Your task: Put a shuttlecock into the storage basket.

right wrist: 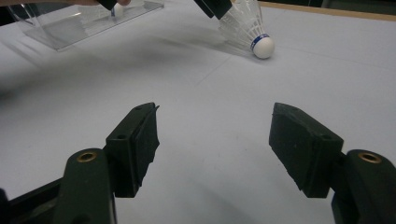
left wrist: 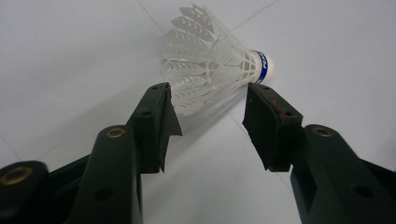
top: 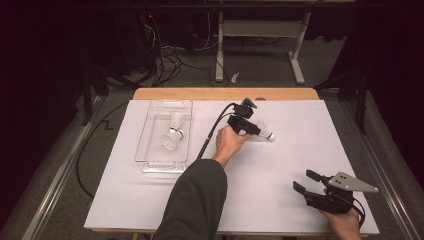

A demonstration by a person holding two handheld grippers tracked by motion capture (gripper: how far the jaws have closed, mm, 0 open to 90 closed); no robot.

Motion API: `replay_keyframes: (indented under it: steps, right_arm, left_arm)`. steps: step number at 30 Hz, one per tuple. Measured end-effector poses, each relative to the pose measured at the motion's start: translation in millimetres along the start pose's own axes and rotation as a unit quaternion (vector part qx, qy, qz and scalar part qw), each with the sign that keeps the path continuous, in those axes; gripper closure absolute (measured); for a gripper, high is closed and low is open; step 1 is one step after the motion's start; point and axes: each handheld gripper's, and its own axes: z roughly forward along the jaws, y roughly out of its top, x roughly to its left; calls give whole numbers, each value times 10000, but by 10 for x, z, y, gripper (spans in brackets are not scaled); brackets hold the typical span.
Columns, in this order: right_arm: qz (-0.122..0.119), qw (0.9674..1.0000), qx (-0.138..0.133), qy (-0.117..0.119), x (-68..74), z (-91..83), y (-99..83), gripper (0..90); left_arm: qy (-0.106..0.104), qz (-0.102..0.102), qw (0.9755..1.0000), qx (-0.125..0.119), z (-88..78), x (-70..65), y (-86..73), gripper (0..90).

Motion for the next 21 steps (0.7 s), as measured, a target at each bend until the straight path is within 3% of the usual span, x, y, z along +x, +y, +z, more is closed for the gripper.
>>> replay_keyframes:
  steps: [7,21]
  right_arm:
    - [-17,10000,8,5,5,-4,0,330]
    - [-20,10000,23,12,3,1,-1,330]
  left_arm:
    - [-21,32,10000,7,71,-43,46,544]
    - [-9,166,9998,114,107,-39,27,756]
